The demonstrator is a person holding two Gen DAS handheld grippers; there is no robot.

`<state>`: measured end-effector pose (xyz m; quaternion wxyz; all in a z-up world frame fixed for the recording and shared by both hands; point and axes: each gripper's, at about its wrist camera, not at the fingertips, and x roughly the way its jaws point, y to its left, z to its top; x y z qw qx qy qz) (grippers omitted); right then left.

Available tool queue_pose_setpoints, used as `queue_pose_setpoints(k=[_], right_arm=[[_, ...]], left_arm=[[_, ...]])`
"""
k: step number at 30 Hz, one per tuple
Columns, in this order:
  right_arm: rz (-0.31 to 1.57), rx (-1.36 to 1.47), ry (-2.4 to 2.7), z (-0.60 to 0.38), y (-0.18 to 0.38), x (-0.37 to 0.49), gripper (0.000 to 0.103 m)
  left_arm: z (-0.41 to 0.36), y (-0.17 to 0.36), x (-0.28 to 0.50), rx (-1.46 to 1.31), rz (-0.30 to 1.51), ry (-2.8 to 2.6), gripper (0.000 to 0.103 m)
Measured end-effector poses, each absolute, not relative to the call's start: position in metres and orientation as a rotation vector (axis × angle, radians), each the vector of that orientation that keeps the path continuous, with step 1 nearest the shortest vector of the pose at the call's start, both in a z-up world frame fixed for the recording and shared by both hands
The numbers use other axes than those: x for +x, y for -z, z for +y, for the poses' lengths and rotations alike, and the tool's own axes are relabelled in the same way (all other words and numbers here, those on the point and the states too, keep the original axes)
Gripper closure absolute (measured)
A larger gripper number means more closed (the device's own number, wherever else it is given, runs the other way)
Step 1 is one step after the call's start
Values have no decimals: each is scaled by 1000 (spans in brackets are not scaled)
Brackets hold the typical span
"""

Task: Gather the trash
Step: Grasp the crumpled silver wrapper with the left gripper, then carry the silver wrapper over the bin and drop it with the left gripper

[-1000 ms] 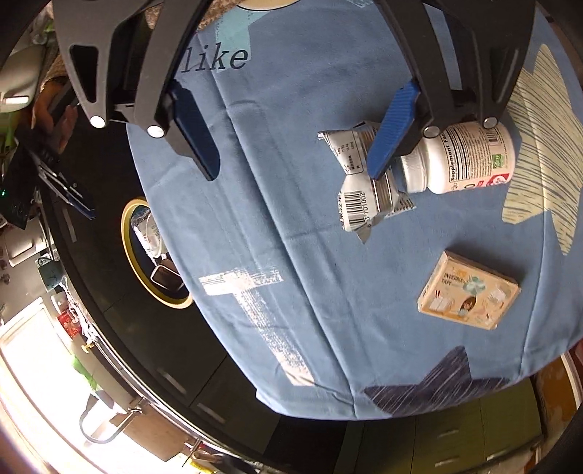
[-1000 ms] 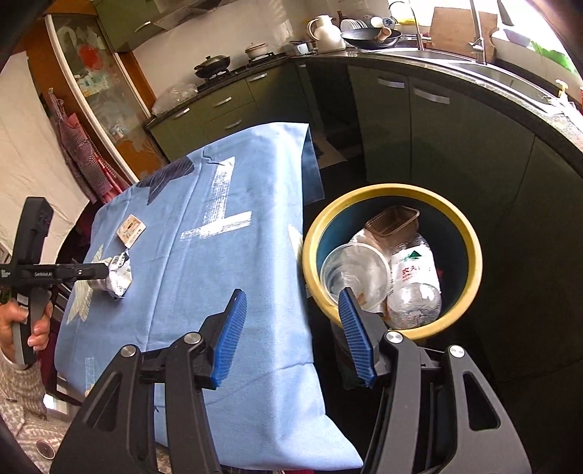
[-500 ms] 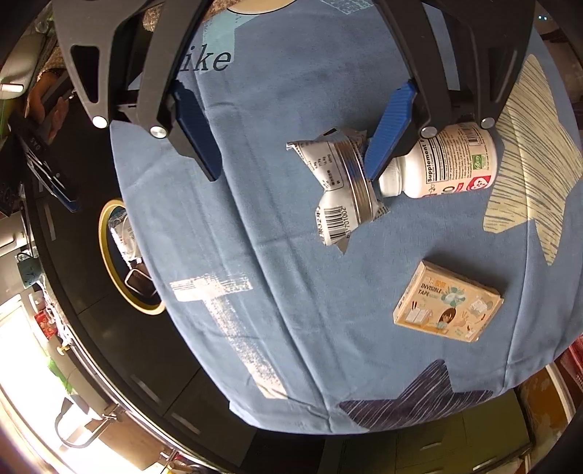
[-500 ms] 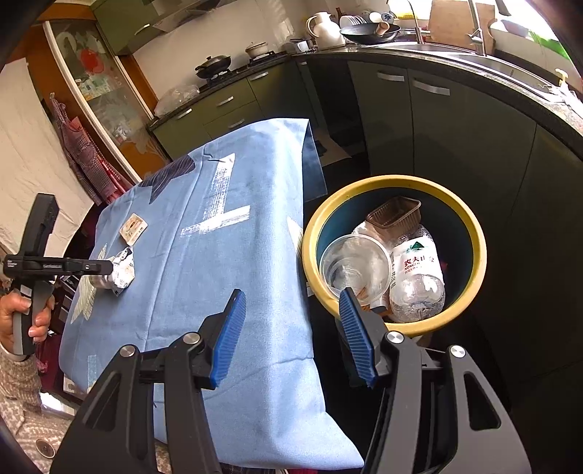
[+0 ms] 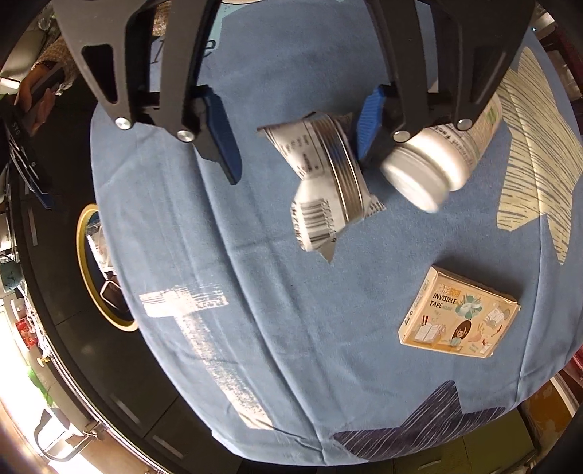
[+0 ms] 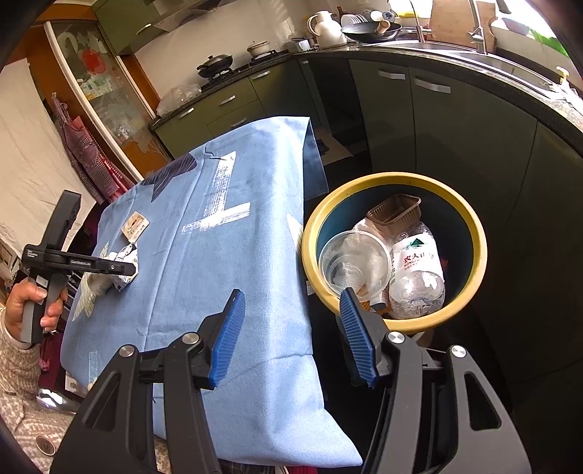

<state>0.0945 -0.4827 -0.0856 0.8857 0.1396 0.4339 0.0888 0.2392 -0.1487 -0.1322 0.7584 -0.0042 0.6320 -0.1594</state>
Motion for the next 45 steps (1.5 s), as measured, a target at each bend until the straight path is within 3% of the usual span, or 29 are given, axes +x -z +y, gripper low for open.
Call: queue_pose_setpoints(k=[2,7,20,27,34,36,38,45], right_arm=[[902,295,-182,-484,86,94,49],[905,306,-178,-486,88,92,48],[848,342,-104,-511,77,71,48],[821,380,-2,-547,72,43,48],[814,415,49,-571,74,15,48],[814,423,57,-577,75,10,48],[816,429,64,-581,77,6,48],[814,442,58,-585,79,2,48]], left_arm=[[-147,136,242,-14,1381,348,65],[-154,133,235,32,1363,378,75],[-248,76,212,162,1241,616,75],[-367,50,221,245,1118,805,74],[-483,81,255,335,1087,859,74],[-503,93,263,355,1093,839,67],[-514,104,269,365,1100,820,48],[-507,97,267,303,1095,850,48]])
